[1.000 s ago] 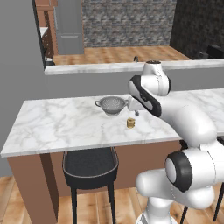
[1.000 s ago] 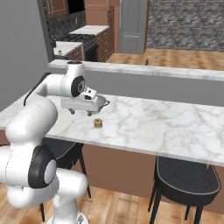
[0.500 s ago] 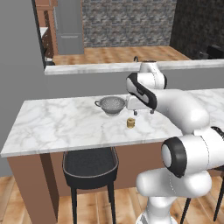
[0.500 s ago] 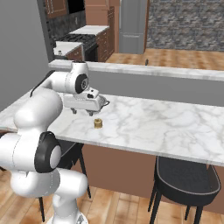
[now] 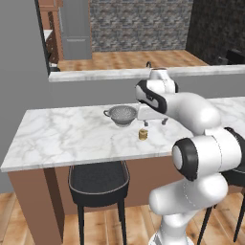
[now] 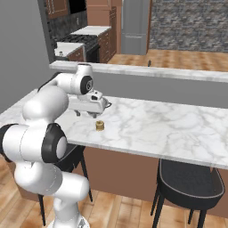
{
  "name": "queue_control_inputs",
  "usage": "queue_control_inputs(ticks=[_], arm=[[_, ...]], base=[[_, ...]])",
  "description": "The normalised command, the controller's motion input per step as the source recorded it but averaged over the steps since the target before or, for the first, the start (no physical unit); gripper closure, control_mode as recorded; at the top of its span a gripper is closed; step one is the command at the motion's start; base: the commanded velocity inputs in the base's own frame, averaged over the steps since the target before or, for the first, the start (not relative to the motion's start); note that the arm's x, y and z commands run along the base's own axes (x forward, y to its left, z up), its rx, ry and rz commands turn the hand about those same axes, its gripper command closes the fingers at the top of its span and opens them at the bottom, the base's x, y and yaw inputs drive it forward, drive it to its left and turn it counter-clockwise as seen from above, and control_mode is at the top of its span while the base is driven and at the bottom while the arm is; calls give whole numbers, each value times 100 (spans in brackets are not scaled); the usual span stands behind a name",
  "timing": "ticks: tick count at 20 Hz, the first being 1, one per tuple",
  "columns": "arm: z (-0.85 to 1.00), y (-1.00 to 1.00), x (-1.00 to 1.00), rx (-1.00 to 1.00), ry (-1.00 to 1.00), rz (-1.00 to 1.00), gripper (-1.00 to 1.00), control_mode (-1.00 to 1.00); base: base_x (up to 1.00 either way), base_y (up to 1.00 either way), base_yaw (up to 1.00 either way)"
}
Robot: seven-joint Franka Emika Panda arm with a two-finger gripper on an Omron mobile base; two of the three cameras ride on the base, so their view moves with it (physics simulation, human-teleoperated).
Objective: Pick the candle and jar from the dining table and place them in the open cabinet. Close the cabinet after placing the objects.
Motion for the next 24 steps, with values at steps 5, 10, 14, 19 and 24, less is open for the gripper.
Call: queue_control_inputs(ticks=[5, 10, 14, 19, 24], arm=[[-23, 0, 15, 0, 0, 0, -100, -100], [-35, 0, 0, 0, -3, 0, -100, -100], [-36, 0, 0, 0, -12, 0, -100, -100], [-33, 0, 0, 0, -12, 0, -100, -100], [-24, 0, 0, 0, -11, 0, -100, -100]], base=[[0, 0, 0], [0, 0, 0], [0, 0, 0], [0, 0, 0], [0, 0, 0]])
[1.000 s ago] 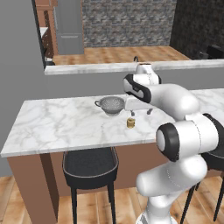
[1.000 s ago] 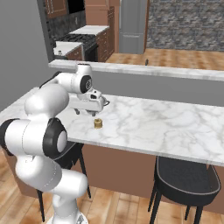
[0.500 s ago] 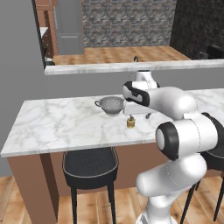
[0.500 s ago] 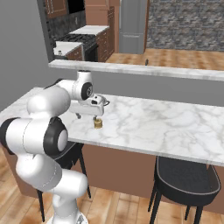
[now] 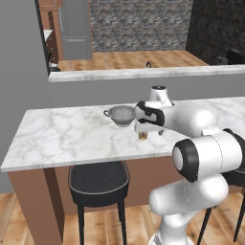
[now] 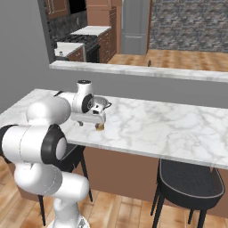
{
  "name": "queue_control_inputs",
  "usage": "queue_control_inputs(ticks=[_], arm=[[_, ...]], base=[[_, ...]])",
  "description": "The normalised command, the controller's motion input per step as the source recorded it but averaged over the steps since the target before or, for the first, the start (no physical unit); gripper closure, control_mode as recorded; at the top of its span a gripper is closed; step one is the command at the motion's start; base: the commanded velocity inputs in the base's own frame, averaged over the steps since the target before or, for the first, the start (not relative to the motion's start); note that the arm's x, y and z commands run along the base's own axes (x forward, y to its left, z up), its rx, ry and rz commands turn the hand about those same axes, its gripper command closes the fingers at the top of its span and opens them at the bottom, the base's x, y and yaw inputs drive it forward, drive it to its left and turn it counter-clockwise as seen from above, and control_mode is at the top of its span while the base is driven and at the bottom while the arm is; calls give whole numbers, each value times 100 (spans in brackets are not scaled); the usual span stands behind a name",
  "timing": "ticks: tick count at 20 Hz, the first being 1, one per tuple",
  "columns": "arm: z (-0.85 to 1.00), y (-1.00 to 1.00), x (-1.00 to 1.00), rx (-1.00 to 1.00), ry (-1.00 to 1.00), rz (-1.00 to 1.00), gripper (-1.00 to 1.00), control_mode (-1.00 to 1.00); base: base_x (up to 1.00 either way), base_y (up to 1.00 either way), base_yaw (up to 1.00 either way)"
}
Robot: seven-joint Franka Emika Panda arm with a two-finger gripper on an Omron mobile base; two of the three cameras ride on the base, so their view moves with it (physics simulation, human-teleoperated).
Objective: Pick the candle and jar from the dining table and place them in the open cabinet. Close the cabinet after placing the objects.
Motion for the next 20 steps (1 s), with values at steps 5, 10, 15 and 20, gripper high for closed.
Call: queue_control_inputs(ticks=[5, 10, 15, 20], arm=[[-12, 0, 16, 0, -7, 0, -100, -100], [-1, 0, 28, 0, -2, 0, -100, -100], [0, 0, 31, 0, 0, 0, -100, -100], [0, 0, 11, 0, 0, 0, -100, -100]], base=[[0, 0, 0], [0, 0, 0], [0, 0, 0], [0, 0, 0]])
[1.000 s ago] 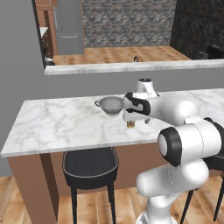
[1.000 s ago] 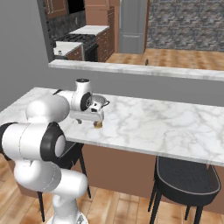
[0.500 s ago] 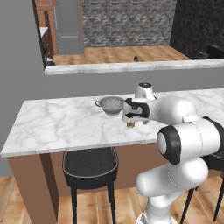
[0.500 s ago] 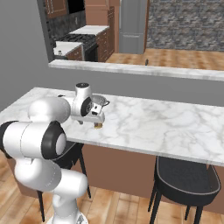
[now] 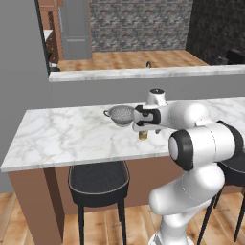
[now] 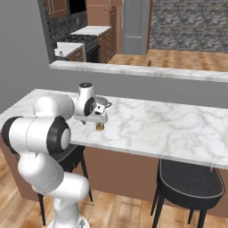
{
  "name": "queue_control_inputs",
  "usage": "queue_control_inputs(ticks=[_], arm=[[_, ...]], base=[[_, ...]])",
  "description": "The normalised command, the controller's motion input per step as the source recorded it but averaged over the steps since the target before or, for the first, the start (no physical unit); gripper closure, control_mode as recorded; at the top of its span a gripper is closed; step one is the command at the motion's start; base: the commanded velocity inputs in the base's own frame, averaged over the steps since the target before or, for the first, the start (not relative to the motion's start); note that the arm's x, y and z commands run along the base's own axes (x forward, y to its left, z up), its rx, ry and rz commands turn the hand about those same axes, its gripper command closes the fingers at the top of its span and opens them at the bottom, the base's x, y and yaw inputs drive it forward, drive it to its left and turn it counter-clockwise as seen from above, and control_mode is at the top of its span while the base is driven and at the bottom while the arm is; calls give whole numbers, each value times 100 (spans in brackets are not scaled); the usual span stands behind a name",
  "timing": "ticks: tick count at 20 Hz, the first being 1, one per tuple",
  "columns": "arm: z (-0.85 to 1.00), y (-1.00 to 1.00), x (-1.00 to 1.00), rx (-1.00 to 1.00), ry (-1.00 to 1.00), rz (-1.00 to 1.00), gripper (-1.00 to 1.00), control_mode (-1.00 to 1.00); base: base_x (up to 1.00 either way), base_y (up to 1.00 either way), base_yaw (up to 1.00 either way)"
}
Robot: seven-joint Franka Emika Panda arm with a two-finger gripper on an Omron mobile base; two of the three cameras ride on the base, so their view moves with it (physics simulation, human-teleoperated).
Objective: Pick the candle and jar from the dining table and place them in the open cabinet. Close the cabinet after placing the objects.
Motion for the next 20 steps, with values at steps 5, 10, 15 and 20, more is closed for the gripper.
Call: queue_control_inputs(ticks=[5, 10, 15, 20], arm=[[0, -2, 2, 0, 0, 0, -100, -100], [-3, -3, 3, 0, 0, 0, -100, -100], [-6, -7, 9, 0, 0, 0, -100, -100], [-9, -3, 17, 0, 0, 0, -100, -100]], base=[[0, 0, 0], [0, 0, 0], [0, 0, 0], [0, 0, 0]])
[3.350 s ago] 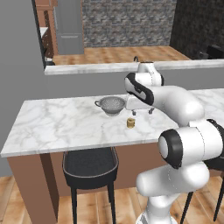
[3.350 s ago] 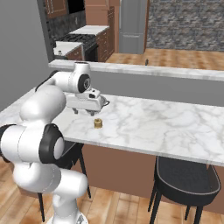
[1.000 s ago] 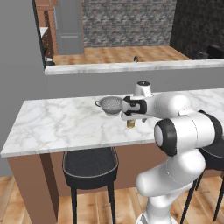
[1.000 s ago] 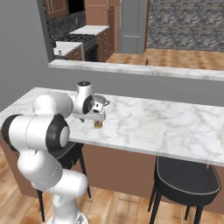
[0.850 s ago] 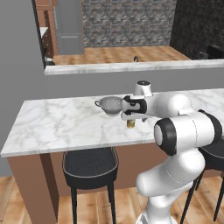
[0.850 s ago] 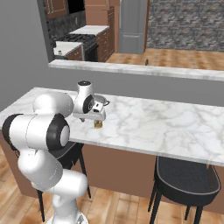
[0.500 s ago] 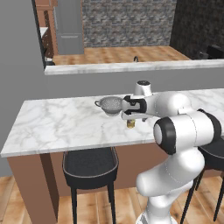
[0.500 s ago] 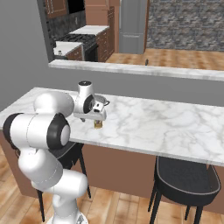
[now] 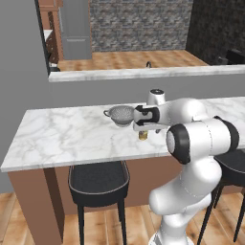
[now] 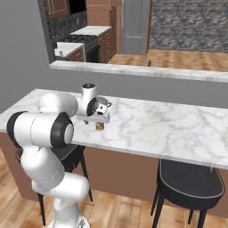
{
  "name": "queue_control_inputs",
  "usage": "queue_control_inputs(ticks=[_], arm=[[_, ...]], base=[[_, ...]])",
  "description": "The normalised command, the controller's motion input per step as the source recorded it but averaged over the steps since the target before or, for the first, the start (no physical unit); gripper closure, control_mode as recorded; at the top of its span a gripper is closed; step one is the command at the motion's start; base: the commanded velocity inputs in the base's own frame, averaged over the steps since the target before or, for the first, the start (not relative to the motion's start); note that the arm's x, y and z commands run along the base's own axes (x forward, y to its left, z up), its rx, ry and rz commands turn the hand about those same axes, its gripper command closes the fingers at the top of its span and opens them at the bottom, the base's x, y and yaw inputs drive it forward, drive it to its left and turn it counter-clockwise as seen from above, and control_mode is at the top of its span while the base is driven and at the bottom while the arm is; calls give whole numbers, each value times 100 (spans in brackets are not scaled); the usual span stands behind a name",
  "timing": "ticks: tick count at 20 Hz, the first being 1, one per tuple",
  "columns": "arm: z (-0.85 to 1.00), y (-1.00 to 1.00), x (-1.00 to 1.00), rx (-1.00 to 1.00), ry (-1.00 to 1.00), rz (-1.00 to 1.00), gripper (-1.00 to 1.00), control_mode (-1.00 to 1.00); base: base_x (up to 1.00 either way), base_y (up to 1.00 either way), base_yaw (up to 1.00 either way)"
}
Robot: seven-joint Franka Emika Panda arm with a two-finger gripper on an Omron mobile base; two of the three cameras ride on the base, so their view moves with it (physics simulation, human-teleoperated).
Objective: Pick the candle and jar from the dining table and place them in the open cabinet. Close the cabinet after placing the objects.
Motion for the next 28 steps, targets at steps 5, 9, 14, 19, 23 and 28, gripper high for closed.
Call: queue_control_inputs(ticks=[5, 9, 14, 19, 23, 28], arm=[[-4, -1, 18, 0, 0, 0, -100, -100], [-1, 0, 16, 0, 0, 0, -100, -100], [-2, 0, 20, 0, 0, 0, -100, -100], [-4, 0, 19, 0, 0, 0, -100, -100], [-9, 0, 14, 0, 0, 0, -100, -100], [-12, -1, 10, 0, 0, 0, -100, -100]], base=[[0, 0, 0], [0, 0, 0], [0, 0, 0], [0, 0, 0], [0, 0, 0], [0, 0, 0]])
